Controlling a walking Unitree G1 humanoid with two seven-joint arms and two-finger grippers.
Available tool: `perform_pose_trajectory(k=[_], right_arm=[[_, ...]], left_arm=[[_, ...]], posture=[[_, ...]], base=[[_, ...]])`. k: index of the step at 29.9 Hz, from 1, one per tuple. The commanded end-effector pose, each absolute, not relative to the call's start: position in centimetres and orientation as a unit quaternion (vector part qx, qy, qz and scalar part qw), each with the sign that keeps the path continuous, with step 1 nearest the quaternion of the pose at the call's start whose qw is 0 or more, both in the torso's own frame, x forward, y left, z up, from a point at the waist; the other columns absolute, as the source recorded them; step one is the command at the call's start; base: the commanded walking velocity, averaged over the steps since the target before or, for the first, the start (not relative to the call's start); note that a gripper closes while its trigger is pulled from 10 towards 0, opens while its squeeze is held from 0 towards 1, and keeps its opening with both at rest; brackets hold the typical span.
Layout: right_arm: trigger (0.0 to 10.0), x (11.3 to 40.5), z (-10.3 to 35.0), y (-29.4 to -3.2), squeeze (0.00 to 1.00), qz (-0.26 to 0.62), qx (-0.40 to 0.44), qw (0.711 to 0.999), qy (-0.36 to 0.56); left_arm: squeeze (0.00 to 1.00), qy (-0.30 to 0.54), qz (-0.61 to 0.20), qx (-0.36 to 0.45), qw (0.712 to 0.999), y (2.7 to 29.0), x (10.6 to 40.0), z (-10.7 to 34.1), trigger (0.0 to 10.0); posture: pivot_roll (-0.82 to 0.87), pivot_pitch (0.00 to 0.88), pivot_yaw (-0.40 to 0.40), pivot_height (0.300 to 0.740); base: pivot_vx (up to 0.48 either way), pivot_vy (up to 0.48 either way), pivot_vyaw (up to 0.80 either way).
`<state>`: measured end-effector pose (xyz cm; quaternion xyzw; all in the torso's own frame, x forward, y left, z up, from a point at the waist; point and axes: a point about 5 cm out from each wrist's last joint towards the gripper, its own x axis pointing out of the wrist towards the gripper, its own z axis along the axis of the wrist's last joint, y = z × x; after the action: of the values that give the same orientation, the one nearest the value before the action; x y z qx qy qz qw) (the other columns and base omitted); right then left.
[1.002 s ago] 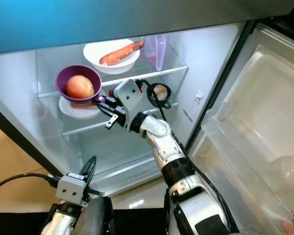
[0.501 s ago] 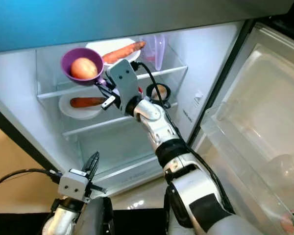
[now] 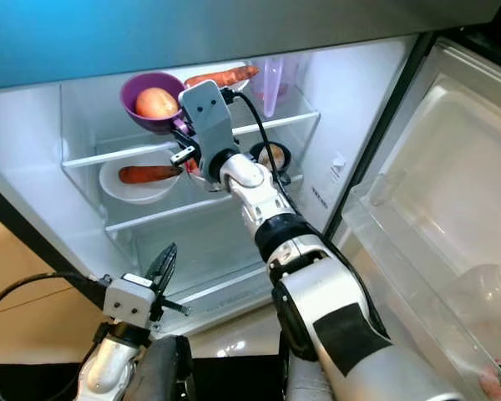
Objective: Restocking fridge
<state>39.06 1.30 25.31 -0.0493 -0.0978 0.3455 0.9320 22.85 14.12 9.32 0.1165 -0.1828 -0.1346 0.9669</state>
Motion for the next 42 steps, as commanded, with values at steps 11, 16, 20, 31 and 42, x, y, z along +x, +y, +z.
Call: perform_pose_trajectory(k=[11, 16, 20, 31, 42], right_arm=[[10.0, 39.1, 25.1, 1.6, 1.0, 0.355, -0.022, 0.931, -0.079], [10.0, 39.0, 24.9, 1.7, 0.58, 0.353, -0.035, 0.931, -0.08], [10.0, 39.0, 24.9, 1.6, 0.5, 0.352, -0.037, 0.932, -0.083], [10.0, 39.6, 25.8, -1.1, 0.0, 0.358, 0.018, 0.927, -0.111], [10.0, 37.9, 22.3, -4.1, 0.0, 0.383, 0.001, 0.917, -0.107]], left_arm=[[0.0, -0.175, -0.143, 0.109, 0.968, 13.7, 22.7, 9.3, 10.0], [0.0, -0.174, -0.143, 0.109, 0.968, 13.7, 22.8, 9.3, 10.0], [0.0, -0.174, -0.144, 0.109, 0.968, 13.7, 22.9, 9.3, 10.0], [0.0, -0.174, -0.143, 0.111, 0.968, 13.9, 22.9, 9.5, 10.0], [0.0, -0.172, -0.144, 0.109, 0.968, 13.9, 22.8, 9.4, 10.0]], posture=[[-0.11, 0.203, -0.088, 0.593], [-0.11, 0.203, -0.086, 0.593], [-0.11, 0.202, -0.084, 0.593], [-0.11, 0.191, -0.079, 0.593], [-0.11, 0.185, -0.071, 0.593]], base=[[0.0, 0.0, 0.0], [0.0, 0.0, 0.0], [0.0, 0.0, 0.0], [0.0, 0.0, 0.0], [0.0, 0.0, 0.0]])
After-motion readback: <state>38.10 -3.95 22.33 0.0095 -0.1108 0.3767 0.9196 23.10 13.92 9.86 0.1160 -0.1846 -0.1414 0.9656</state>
